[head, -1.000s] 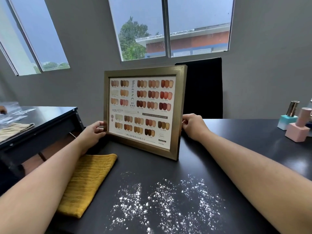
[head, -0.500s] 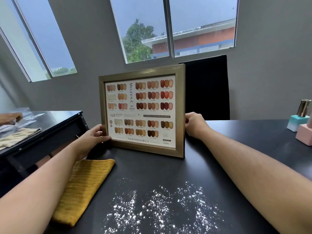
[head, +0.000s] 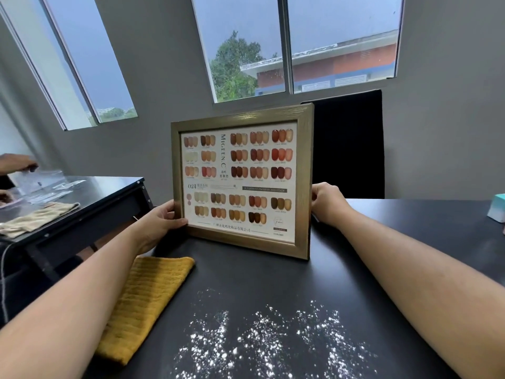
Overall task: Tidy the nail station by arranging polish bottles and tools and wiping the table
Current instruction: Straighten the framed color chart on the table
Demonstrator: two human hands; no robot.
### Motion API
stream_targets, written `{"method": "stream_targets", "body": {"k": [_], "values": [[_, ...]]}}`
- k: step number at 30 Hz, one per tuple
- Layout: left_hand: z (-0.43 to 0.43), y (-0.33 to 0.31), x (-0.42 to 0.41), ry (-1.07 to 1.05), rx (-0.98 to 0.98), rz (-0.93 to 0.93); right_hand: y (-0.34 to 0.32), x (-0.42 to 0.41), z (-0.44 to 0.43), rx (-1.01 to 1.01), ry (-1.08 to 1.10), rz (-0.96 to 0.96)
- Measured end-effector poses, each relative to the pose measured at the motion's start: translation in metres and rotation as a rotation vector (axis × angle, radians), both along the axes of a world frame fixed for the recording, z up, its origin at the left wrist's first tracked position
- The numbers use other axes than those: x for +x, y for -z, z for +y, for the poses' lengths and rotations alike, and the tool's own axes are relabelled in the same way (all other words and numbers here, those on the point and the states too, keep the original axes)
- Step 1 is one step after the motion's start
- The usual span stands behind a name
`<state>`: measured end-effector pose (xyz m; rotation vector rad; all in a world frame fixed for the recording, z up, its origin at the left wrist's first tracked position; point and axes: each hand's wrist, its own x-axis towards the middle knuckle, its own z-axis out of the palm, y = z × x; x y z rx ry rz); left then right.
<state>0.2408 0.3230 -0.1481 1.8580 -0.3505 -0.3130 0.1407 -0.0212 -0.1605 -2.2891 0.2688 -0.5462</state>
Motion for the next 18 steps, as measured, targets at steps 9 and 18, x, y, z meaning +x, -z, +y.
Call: {"method": "stream_targets", "body": {"k": [9,18], "values": [[-0.003,0.001,-0.01,-0.066,0.064,-0.083,0.0,0.008,-0.005,0.01,-0.038,0.011],[-0.006,0.004,-0.017,-0.131,0.098,-0.11,0.002,0.005,-0.009,0.01,-0.047,-0.025]]}}
